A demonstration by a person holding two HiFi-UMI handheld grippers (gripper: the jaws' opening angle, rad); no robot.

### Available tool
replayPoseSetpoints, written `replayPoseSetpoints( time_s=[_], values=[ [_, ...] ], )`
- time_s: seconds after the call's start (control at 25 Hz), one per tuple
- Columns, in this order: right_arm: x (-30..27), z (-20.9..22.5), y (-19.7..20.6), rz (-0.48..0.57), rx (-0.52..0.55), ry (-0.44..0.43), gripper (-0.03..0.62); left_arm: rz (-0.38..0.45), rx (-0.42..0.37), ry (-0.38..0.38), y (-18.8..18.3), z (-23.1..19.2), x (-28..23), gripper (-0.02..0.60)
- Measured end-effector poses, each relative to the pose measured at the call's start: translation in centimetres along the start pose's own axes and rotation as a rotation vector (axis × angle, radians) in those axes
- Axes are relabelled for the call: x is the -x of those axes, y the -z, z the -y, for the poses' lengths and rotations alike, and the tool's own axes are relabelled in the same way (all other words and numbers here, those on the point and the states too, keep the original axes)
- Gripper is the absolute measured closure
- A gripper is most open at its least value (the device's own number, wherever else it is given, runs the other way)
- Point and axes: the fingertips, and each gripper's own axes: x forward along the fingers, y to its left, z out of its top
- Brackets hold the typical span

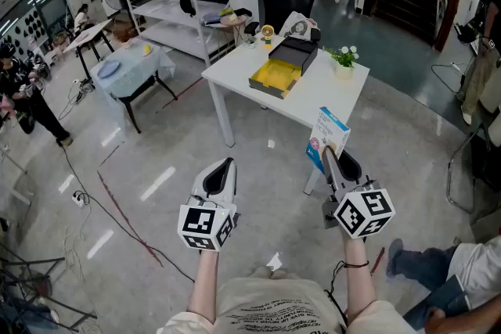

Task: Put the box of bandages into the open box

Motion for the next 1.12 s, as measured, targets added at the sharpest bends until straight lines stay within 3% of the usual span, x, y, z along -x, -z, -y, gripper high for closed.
replayPoseSetpoints(
  time_s=[0.56,1.12],
  values=[
    [0.3,2.0,1.2,-0.015,-0.024,0.021,0.514,-0.013,0.018,-0.006,0.8,0.8,-0.8,0.56],
    [-0.3,4.0,2.2,-0.045,-0.043,-0.011,0.514,-0.033,0.031,-0.022,1.7,3.0,-2.4,0.559]
  ],
)
